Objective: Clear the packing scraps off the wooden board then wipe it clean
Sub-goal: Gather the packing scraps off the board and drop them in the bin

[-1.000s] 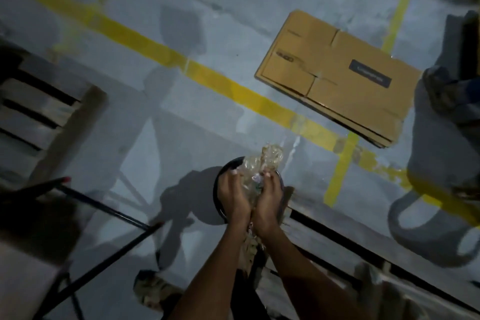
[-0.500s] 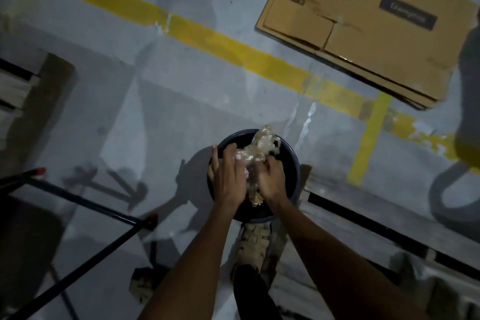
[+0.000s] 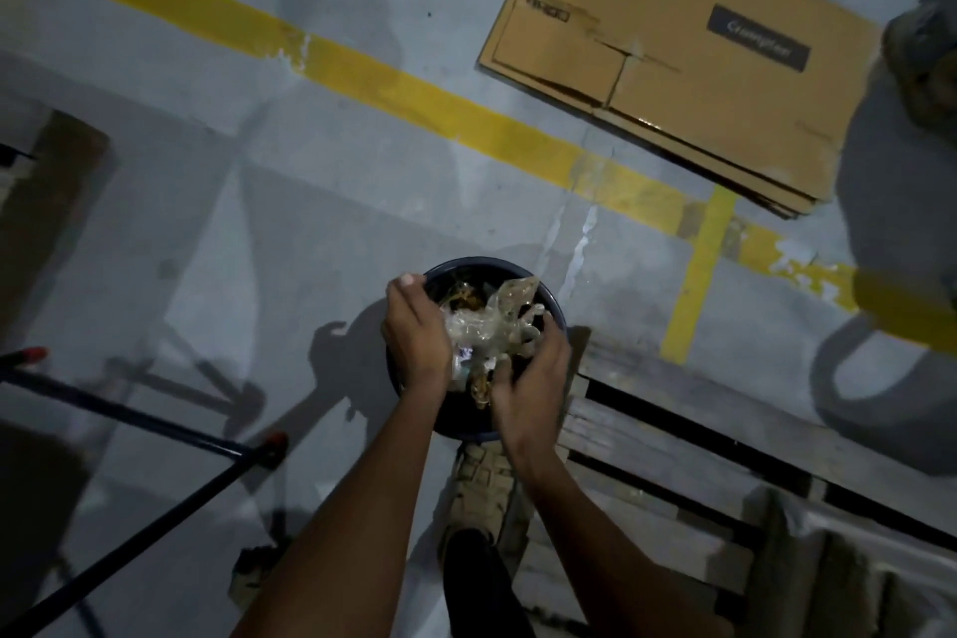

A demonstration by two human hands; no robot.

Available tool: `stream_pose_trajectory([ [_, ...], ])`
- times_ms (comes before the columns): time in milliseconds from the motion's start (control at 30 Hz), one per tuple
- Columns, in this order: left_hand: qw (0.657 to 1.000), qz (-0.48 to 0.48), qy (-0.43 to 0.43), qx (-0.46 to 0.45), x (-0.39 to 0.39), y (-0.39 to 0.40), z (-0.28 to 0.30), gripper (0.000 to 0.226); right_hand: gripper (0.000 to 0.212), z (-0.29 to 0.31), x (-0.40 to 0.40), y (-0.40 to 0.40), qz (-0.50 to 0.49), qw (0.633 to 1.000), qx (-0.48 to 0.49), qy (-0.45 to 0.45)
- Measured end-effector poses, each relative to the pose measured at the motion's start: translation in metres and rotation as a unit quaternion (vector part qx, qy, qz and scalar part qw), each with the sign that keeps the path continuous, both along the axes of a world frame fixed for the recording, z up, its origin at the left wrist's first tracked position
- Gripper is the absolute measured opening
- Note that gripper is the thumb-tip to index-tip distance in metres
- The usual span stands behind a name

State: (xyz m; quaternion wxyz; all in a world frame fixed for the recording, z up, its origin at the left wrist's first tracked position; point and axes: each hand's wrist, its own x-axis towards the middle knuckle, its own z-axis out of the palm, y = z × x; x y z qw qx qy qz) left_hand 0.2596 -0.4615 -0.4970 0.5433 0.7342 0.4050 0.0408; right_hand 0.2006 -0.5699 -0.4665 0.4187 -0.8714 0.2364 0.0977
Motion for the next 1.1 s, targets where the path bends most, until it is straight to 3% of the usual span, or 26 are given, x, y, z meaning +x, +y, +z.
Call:
stream_pose_trajectory([
  [100,0.996,0.008,-0.002,-0.092,0.007,0.000,0.010,0.059,0.046,0.000,-0.010,0.007,0.103,0.993,0.047,-0.037],
  [167,0.990,0.020,0.016,-0.138,0.011,0.003,0.014,0.067,0.044,-0.009,-0.011,0.005,0.213,0.976,-0.033,0.021],
  [233,0.985,0.019,0.039,-0.166,0.009,0.011,0.016,0.068,0.058,-0.017,-0.012,0.001,0.293,0.937,-0.118,0.152],
  [300,0.983,0.006,0.056,-0.177,0.000,0.020,0.017,0.064,0.070,-0.018,-0.010,0.000,0.268,0.923,-0.115,0.250],
  [500,0.982,-0.050,0.092,-0.158,-0.036,0.045,0.048,0.028,0.038,0.026,0.004,0.008,0.137,0.973,-0.030,0.186],
  [600,0.978,-0.066,0.120,-0.158,-0.071,0.058,0.102,0.023,0.036,0.079,-0.001,0.026,0.117,0.973,0.011,0.198],
  [733,0.981,-0.074,0.088,-0.157,-0.104,0.078,0.204,0.017,0.033,0.165,-0.007,0.060,0.092,0.980,0.055,0.166],
  [933,0.982,-0.084,0.019,-0.166,-0.148,0.120,0.357,0.014,0.028,0.302,-0.027,0.113,0.148,0.977,0.107,0.110],
  [1100,0.986,-0.071,-0.019,-0.152,-0.188,0.179,0.454,0.023,0.021,0.392,-0.056,0.155,0.193,0.969,0.140,0.058],
])
